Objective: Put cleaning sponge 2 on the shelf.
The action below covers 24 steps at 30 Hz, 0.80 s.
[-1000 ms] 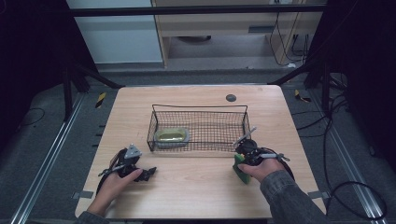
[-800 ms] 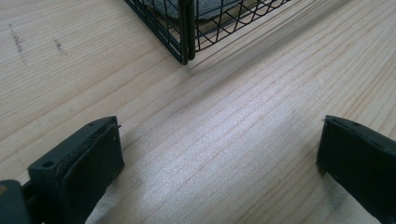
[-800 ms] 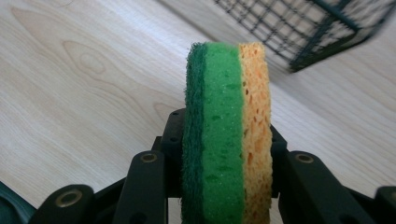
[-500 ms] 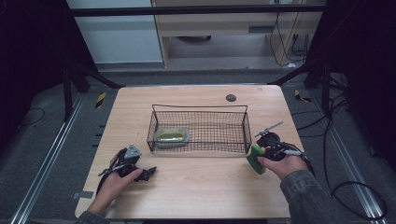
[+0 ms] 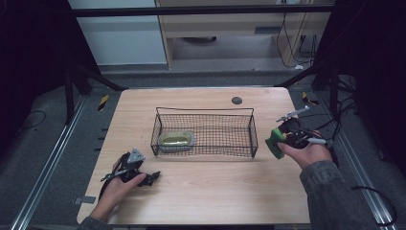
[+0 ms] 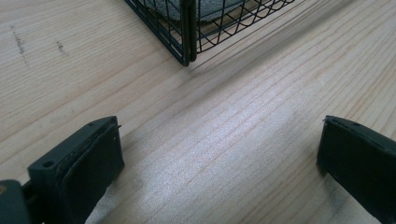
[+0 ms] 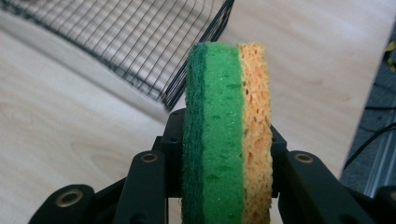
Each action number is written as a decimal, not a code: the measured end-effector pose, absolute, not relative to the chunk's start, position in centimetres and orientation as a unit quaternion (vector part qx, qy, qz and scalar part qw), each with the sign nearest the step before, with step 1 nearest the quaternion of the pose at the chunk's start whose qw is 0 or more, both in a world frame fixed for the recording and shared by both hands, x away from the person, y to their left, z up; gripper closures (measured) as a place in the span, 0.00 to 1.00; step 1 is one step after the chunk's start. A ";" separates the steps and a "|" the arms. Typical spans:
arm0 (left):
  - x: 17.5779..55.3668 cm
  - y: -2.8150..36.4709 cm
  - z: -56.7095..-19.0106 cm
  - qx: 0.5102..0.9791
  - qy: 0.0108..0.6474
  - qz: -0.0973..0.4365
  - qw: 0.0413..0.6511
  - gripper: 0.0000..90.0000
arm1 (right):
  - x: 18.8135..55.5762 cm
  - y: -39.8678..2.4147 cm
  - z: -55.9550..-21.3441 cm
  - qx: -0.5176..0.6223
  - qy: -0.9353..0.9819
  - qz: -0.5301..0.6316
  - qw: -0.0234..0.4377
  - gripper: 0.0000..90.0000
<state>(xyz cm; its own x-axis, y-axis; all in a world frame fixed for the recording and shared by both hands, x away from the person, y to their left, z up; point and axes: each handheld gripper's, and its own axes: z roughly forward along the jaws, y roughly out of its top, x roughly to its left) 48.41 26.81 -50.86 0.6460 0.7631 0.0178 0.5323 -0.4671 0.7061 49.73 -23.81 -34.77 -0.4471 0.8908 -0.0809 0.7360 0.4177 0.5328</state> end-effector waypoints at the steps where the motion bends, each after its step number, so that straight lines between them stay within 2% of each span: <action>1: 48.4 26.8 -50.9 0.840 0.385 0.168 0.343 0.00 | 50.1 -23.9 -34.4 0.493 0.822 0.217 0.184 0.71; 9: 48.4 26.8 -50.9 0.840 0.384 0.170 0.345 0.00 | 53.0 -23.8 -31.3 0.486 0.813 0.228 0.225 0.71; 14: 48.4 26.8 -50.9 0.839 0.385 0.170 0.346 0.00 | 54.6 -22.7 -30.1 0.482 0.809 0.242 0.234 0.71; 24: 48.4 26.8 -50.9 0.840 0.385 0.169 0.345 0.00 | 56.6 -20.0 -29.5 0.458 0.820 0.238 0.246 0.71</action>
